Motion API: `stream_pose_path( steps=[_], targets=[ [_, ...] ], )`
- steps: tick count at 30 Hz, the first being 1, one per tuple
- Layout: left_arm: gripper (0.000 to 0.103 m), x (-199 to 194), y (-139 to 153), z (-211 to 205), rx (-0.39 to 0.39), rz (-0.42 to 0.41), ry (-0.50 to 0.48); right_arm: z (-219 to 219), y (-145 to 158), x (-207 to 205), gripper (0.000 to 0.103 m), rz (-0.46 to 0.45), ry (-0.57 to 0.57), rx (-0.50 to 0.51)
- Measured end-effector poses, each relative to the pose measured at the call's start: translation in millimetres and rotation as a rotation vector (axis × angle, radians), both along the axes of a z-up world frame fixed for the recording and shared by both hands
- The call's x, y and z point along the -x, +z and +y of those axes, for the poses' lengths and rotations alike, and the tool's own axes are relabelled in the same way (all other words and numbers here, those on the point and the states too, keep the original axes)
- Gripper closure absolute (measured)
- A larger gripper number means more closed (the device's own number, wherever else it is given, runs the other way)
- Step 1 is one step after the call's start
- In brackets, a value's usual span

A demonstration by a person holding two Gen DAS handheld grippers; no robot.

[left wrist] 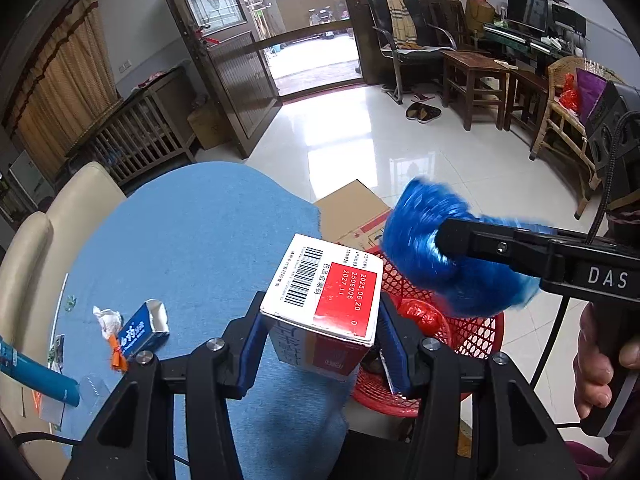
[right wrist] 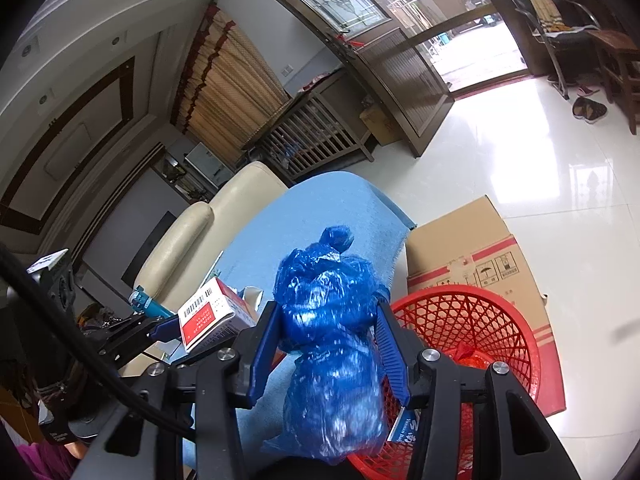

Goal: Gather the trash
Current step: 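Open both tools over the red wastebasket to drop the blue bags and medicine box, then move both tools back over the table toward the toothpaste box and plastic tray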

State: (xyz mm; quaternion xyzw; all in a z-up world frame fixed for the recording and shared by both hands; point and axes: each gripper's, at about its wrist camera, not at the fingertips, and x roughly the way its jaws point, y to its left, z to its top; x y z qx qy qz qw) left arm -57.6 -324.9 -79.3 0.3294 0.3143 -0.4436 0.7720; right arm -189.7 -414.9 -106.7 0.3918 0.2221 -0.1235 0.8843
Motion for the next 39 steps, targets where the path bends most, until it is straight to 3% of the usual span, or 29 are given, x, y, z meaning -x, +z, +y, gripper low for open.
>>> stream_pose_path(
  steps=[4, 8, 23, 26, 34, 39],
  targets=[
    [0.048, 1, -4, -2, -0.011, 0.001, -0.008, -5, -6, 2, 0.051, 0.007, -0.011, -0.011],
    [0.039, 4, -6, -4, -0.015, -0.003, -0.007, -8, -11, 4, 0.051, 0.018, -0.018, -0.03],
    [0.035, -6, -6, 20, -0.019, -0.011, 0.043, -8, -18, -1, 0.045, 0.044, -0.017, -0.053],
    [0.029, -15, -3, 36, -0.007, -0.015, 0.088, -6, -18, -3, 0.043, 0.044, -0.012, -0.05],
    [0.028, -51, 6, 99, 0.053, 0.011, 0.228, -1, -21, -14, 0.041, 0.081, -0.007, -0.049],
    [0.027, -75, 3, 150, 0.064, -0.013, 0.353, 5, -20, -21, 0.039, 0.095, 0.006, -0.039]
  ],
)
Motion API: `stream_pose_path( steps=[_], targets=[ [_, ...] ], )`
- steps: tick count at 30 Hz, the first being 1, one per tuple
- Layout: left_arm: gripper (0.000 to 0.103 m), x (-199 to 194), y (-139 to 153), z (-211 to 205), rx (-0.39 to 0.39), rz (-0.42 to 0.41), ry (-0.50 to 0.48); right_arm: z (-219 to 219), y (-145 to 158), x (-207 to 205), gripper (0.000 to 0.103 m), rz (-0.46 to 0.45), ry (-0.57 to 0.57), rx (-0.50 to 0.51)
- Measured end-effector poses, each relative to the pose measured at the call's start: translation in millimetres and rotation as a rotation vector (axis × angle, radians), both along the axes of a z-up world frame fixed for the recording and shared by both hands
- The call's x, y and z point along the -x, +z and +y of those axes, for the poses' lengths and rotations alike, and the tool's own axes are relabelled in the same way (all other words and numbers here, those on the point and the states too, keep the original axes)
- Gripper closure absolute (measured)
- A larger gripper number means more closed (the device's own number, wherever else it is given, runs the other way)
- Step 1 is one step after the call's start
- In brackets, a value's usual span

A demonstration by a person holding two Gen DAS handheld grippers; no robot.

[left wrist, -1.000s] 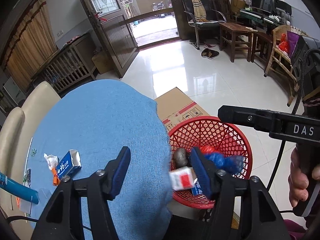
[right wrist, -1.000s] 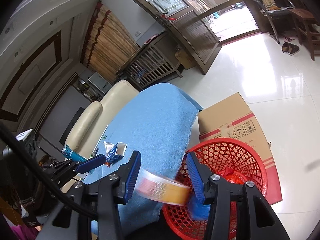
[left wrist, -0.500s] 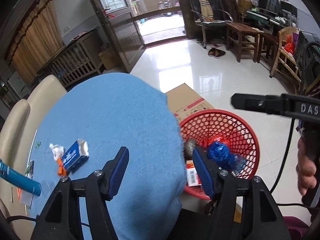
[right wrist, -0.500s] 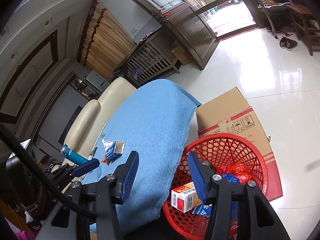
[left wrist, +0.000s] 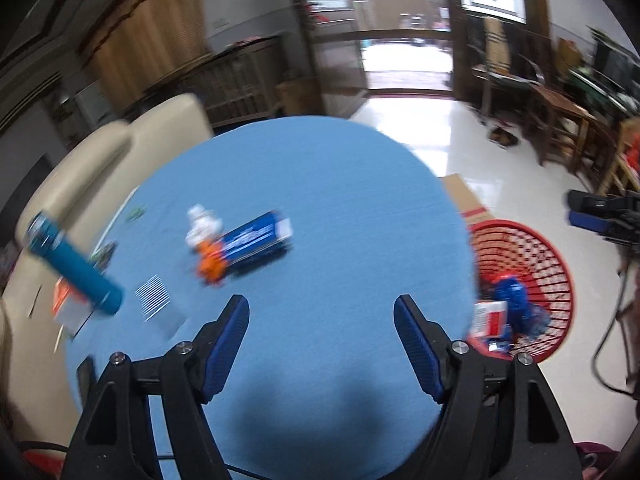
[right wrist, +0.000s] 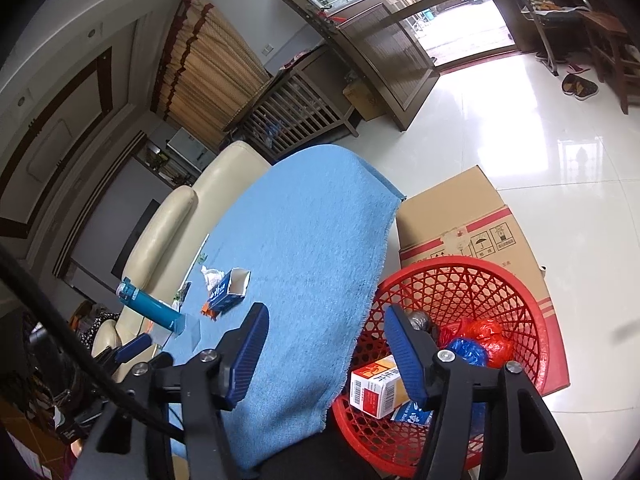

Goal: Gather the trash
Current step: 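Move both tools back over the table toward the toothpaste box and plastic tray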

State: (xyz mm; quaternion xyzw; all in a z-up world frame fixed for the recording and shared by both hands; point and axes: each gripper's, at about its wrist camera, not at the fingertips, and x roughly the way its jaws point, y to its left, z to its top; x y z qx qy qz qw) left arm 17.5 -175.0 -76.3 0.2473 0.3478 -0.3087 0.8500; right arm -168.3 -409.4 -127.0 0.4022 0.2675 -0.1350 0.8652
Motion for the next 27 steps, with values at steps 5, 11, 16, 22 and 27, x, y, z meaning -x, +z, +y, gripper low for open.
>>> stream_pose_path(
  steps=[5, 11, 16, 22, 27],
  targets=[
    [0.027, -31, -6, 57, 0.018, 0.021, 0.152, 11, -1, -15, 0.039, 0.018, 0.037, 0.0],
    [0.027, -62, -11, 107, 0.062, 0.054, 0.29, 34, -3, -48, 0.039, 0.052, 0.117, 0.002],
    [0.027, -73, -17, 124, 0.089, 0.086, 0.33, 61, 0, -86, 0.039, 0.084, 0.204, 0.039],
    [0.027, -70, -29, 127, 0.091, 0.118, 0.317, 76, -4, -99, 0.039, 0.084, 0.262, 0.0],
    [0.027, -65, -28, 125, 0.097, 0.112, 0.299, 80, -28, -96, 0.039, 0.099, 0.298, -0.12]
  ],
)
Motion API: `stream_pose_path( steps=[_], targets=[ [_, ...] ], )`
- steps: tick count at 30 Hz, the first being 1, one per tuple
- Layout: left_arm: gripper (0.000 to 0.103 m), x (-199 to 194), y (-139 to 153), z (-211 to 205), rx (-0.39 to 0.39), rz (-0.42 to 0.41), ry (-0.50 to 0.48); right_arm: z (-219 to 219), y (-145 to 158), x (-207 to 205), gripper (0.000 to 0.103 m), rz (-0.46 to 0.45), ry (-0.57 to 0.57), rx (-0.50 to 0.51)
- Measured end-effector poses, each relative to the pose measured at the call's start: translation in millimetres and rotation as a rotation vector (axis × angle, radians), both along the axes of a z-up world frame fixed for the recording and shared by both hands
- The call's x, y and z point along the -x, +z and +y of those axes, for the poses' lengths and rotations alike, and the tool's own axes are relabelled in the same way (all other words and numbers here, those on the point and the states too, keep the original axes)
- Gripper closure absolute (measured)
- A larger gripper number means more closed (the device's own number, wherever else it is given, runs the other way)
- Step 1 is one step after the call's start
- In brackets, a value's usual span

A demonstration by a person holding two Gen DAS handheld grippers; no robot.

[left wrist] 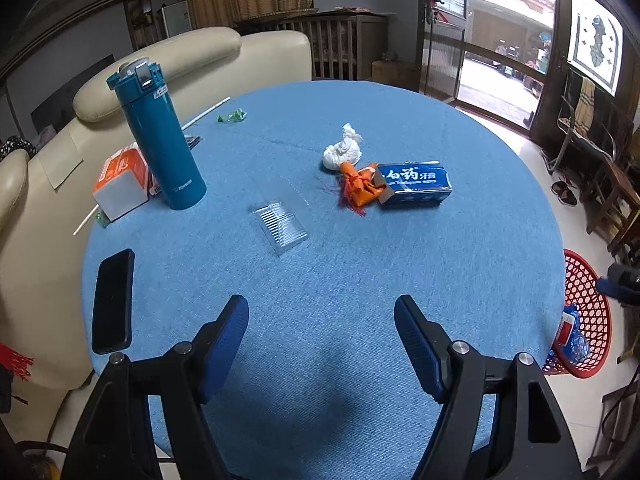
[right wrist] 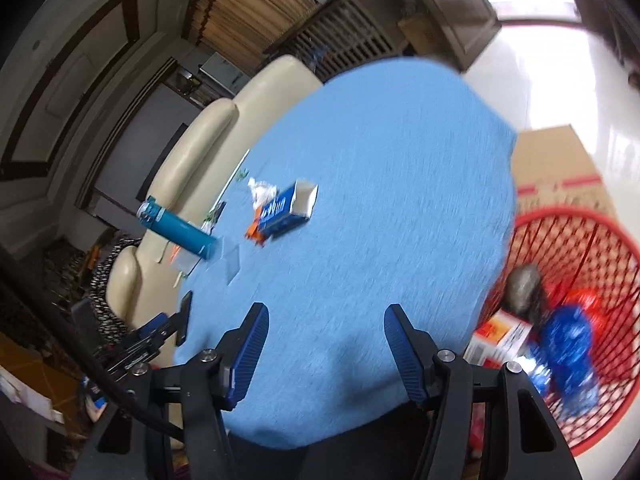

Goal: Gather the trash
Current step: 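Move both tools back over the table toward the toothpaste box and plastic tray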

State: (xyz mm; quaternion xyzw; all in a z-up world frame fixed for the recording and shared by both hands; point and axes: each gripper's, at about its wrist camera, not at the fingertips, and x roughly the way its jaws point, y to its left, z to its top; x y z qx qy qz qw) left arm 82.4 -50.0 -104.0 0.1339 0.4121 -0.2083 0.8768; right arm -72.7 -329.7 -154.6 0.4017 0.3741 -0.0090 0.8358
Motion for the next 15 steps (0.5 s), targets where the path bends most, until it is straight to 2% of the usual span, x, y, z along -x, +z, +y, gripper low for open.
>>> stream_pose_path(
  steps=[3, 8, 15],
  targets=[
    [0.027, -2, 2, 1, -0.008, -0.007, 0.004, 0, -5, 4, 0.039, 0.018, -0.01, 0.007],
    [0.027, -13, 4, 11, 0.002, -0.004, 0.045, 1, 1, -2, 0.039, -0.002, -0.002, 0.005],
    [0.027, -41, -3, 29, 0.018, 0.034, 0.109, 23, -2, -39, 0.039, 0.027, 0.089, 0.043]
  ],
)
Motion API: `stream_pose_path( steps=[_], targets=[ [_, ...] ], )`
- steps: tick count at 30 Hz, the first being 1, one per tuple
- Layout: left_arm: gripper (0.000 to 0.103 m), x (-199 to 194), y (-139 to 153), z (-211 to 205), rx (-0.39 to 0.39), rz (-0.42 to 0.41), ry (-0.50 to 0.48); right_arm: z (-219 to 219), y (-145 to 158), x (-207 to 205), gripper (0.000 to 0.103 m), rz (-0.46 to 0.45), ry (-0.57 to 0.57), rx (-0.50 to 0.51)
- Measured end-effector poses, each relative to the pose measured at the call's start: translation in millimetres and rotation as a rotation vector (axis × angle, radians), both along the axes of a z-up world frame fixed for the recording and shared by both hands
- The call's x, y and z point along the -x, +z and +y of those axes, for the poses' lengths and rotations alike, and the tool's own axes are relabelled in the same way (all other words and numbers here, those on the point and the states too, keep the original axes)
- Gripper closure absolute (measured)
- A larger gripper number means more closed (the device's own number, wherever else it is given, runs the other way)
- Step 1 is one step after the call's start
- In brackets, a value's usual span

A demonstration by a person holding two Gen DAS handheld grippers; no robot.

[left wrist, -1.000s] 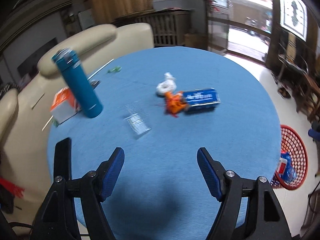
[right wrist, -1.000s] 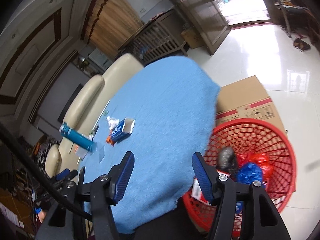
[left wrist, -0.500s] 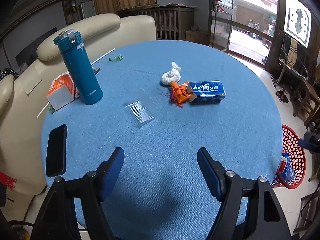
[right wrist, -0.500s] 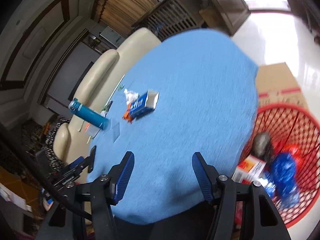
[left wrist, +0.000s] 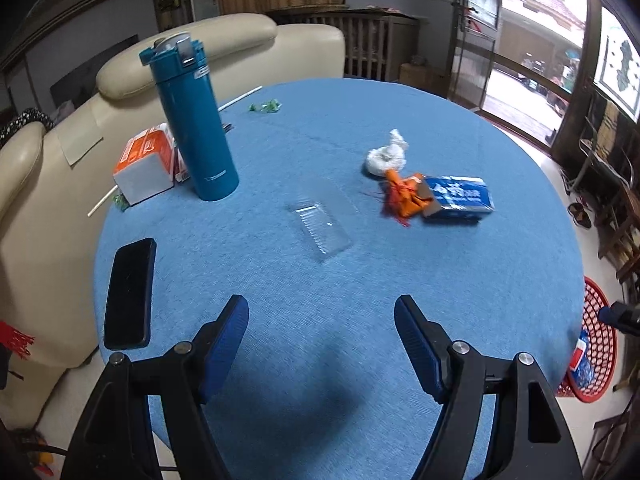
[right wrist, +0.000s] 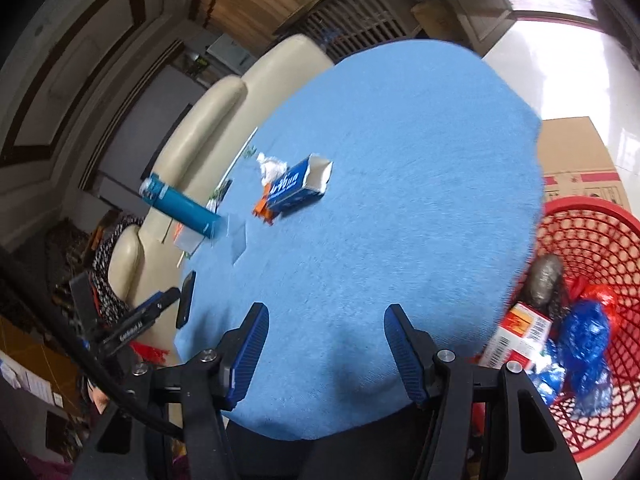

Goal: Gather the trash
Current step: 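Move both tools back over the table toward the toothpaste box and plastic tray, then grasp the blue toothpaste box with the right tool while the left tool grasps the clear tray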

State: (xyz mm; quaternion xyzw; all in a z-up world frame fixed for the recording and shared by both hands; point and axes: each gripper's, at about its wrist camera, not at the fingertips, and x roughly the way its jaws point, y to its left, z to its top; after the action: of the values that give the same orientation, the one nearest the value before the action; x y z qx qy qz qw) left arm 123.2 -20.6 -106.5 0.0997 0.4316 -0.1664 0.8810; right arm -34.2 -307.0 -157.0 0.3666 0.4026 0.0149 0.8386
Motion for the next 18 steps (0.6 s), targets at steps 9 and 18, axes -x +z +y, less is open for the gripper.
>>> stream_pose_path(
  steps=[9, 18],
  targets=[
    [0.027, -49, -3, -19, 0.033, 0.045, -0.017, 18, 7, -84, 0.039, -0.002, 0.13, 0.164],
    [0.027, -100, -34, -38, 0.092, 0.168, 0.006, -4, 7, -179, 0.037, -0.022, 0.192, 0.24]
  ],
)
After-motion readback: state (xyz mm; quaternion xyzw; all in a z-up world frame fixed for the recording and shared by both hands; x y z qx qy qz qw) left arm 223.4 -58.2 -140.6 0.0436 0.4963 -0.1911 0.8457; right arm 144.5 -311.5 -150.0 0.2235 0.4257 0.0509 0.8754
